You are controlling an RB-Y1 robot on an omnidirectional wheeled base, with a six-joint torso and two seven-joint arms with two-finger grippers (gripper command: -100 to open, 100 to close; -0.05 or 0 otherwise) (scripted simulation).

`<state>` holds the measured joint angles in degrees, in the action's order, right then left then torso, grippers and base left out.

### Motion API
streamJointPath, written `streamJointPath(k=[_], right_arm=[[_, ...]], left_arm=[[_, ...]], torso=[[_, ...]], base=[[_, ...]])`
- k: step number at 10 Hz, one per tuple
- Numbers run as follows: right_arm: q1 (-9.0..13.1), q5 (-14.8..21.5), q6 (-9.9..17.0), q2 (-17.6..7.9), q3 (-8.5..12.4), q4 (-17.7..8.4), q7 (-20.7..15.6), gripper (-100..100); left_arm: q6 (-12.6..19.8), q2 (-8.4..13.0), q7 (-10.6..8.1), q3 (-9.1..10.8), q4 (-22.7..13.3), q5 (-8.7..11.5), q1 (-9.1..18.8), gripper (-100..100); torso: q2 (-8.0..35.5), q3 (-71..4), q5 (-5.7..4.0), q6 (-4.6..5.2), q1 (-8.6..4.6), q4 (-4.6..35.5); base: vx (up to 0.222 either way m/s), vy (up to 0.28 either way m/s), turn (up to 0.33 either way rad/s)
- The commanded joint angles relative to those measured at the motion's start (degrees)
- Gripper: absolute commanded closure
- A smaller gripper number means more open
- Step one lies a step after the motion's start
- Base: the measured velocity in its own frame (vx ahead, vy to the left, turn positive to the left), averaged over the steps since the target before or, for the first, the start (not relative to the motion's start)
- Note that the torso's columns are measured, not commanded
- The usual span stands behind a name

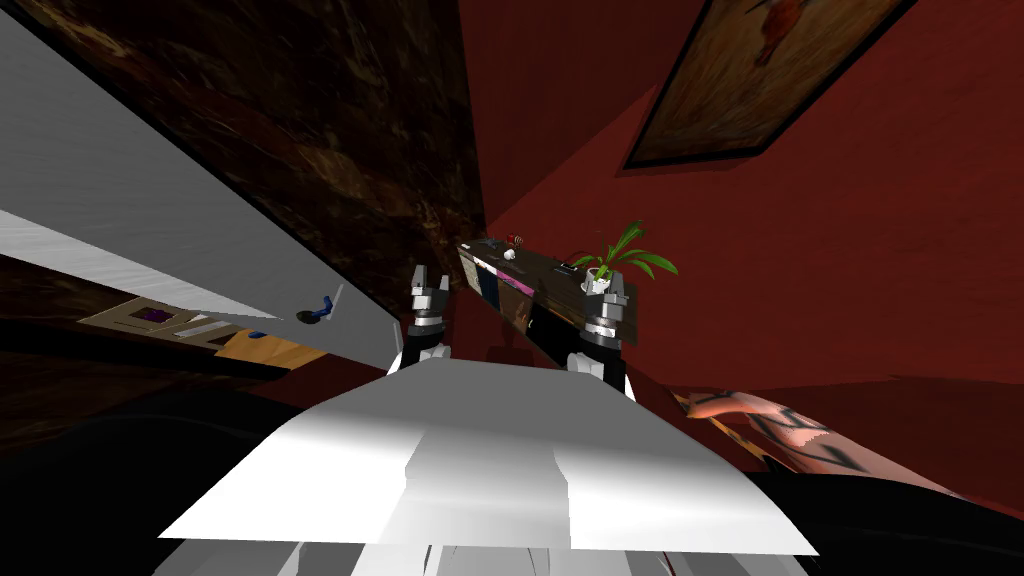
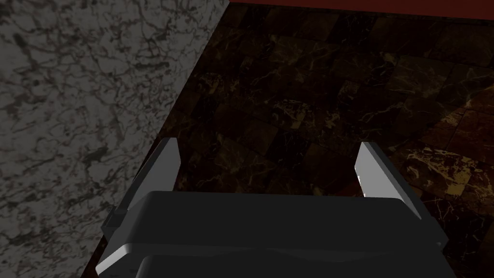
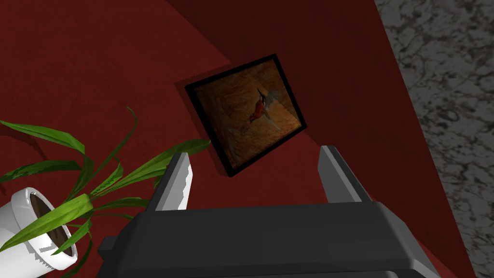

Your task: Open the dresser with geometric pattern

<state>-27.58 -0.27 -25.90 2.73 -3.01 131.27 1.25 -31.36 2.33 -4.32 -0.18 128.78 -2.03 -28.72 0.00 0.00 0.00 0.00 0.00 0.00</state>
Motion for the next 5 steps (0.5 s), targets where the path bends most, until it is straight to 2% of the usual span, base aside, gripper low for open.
streamJointPath(k=[1,5], right_arm=[[0.0,0.0,0.0,0.0,0.0,0.0,0.0,0],[0.0,0.0,0.0,0.0,0.0,0.0,0.0,0]], left_arm=[[0.0,0.0,0.0,0.0,0.0,0.0,0.0,0],[0.0,0.0,0.0,0.0,0.0,0.0,0.0,0]], torso=[[2.3,-4.7,0.0,0.0,0.0,2.3],[18.5,-36.9,0.0,0.0,0.0,18.5]], base=[[0.0,0.0,0.0],[0.0,0.0,0.0]])
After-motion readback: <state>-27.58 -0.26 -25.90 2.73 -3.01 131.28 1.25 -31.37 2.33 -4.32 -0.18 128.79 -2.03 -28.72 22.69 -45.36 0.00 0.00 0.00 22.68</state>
